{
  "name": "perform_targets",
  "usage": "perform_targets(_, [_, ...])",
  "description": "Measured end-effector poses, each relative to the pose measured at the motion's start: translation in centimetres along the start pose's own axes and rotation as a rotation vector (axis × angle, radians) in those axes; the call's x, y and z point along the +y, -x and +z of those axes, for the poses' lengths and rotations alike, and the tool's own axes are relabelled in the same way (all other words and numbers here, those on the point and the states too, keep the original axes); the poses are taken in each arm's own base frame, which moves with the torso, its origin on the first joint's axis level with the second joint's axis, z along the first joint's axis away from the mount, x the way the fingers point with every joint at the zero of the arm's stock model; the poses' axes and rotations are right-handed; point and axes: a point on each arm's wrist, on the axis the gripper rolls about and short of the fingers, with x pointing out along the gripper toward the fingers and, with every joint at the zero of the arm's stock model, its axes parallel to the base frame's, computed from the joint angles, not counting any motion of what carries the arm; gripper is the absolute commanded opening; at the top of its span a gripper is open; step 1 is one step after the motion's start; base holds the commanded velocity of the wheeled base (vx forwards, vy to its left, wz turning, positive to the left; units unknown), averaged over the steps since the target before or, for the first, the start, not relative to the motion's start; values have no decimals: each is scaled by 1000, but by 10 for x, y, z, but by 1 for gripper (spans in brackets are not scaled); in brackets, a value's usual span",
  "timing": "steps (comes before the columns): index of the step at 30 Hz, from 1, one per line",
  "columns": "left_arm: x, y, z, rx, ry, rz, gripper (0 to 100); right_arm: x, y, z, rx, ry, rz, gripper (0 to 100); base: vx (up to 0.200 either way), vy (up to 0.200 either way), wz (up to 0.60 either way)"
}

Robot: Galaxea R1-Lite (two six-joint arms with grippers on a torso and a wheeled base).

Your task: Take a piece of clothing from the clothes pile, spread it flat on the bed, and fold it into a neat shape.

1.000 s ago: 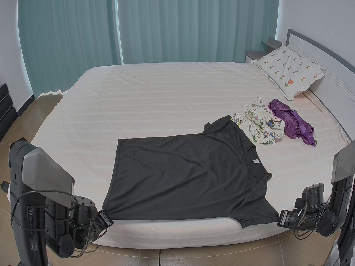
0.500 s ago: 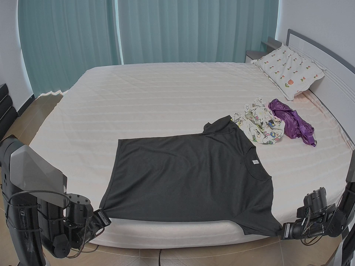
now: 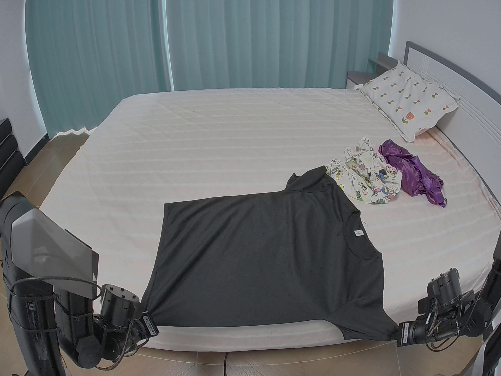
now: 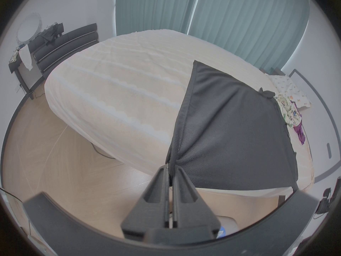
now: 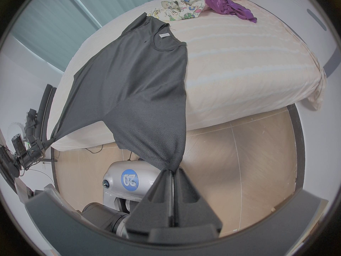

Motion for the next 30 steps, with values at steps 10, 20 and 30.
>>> perform_targets(10, [0, 7, -13, 87, -73, 37, 0, 2, 6, 0, -17, 12, 11, 0, 0, 0, 0])
perform_targets(20, [-4, 14, -10, 72, -68, 8, 0, 2, 11, 2, -48, 12, 20, 0, 0, 0, 0])
perform_targets(30, [-11, 22, 7, -9, -24, -61, 0, 12, 20, 34, -214, 3, 75, 0, 0, 0, 0])
